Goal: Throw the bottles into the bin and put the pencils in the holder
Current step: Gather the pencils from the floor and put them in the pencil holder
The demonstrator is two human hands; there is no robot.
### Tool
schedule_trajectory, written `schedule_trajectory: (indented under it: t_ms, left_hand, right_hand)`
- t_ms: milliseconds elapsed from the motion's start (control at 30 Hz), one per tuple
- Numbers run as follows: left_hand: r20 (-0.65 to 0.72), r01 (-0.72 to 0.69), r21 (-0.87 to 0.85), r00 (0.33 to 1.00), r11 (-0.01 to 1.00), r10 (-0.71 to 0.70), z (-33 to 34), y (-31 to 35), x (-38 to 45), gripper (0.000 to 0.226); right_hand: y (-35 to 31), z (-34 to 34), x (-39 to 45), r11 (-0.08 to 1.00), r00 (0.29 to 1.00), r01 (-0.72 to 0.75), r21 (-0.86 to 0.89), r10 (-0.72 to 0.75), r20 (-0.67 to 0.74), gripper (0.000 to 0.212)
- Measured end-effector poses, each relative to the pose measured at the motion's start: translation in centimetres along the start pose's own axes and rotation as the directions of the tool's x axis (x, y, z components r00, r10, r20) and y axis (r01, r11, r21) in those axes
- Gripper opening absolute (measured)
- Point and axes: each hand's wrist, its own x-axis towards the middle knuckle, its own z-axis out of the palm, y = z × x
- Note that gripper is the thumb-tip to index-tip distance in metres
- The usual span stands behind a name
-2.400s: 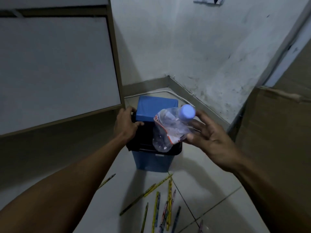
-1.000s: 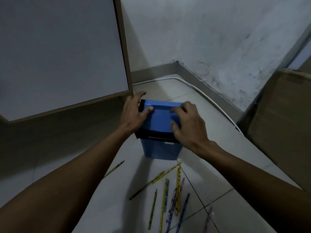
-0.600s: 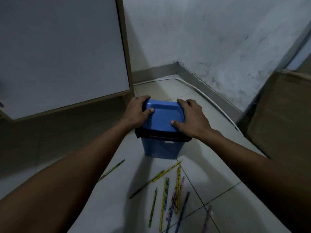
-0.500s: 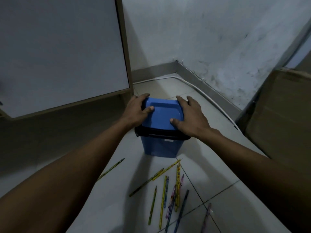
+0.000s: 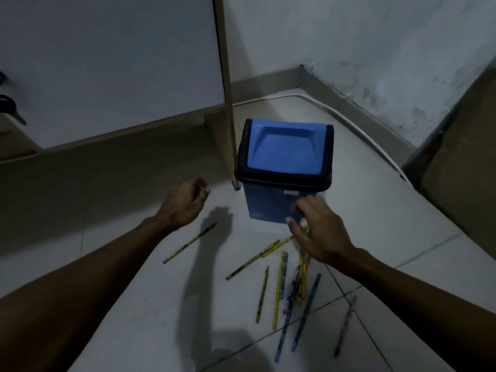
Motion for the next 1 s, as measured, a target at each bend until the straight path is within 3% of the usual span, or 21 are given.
schedule_trajectory:
  t_ms: [133,267,433,600,733,800,900,1000]
  left_hand:
    - [0.143,-0.006,0.125,0.990,0.992,-0.012,2.9,-2.7,-1.5,0.027]
    - [0.188,0.076,0.239,0.974,0.968,-0.123,6.6,-5.2,-2.5,0.027]
    - [0.196,0.151,0.379,0.951,0.913,-0.239,10.2,-7.7,-3.3,0.027]
    - [0.080,0.229,0.360,0.958,0.905,-0.274,12.0,-8.6,-3.0,0.030]
    - [0.050,0.192,0.440,0.970,0.877,-0.237,12.7,-7.7,-2.8,0.029]
    - [0.051,0.131,0.384,0.985,0.914,-0.163,13.1,-6.4,-3.0,0.025]
    - [0.122,0.037,0.099,0.991,0.994,-0.049,13.9,-3.1,-3.6,0.019]
    - [0.192,0.042,0.002,0.980,0.999,-0.041,14.9,0.2,-4.0,0.025]
  right_hand:
    - [0.6,3.7,-1.2,0.994,0.972,-0.111,0.019,0.105,0.211,0.021]
    - [1.5,6.4,-2.3,0.974,0.911,-0.227,-0.009,0.216,0.352,0.015]
    - [2.5,8.5,-4.1,0.956,0.892,-0.294,0.011,0.271,0.363,0.005]
    - [2.9,9.2,-5.3,0.941,0.879,-0.337,-0.013,0.319,0.355,0.010]
    - [3.3,9.3,-5.7,0.927,0.870,-0.373,-0.037,0.363,0.333,0.012]
    - [3.6,9.2,-5.9,0.911,0.859,-0.412,-0.008,0.391,0.330,0.012]
    - [3.8,9.0,-5.7,0.888,0.860,-0.456,0.062,0.421,0.290,0.005]
    - [4.0,8.6,-5.3,0.851,0.844,-0.515,0.103,0.483,0.234,0.009]
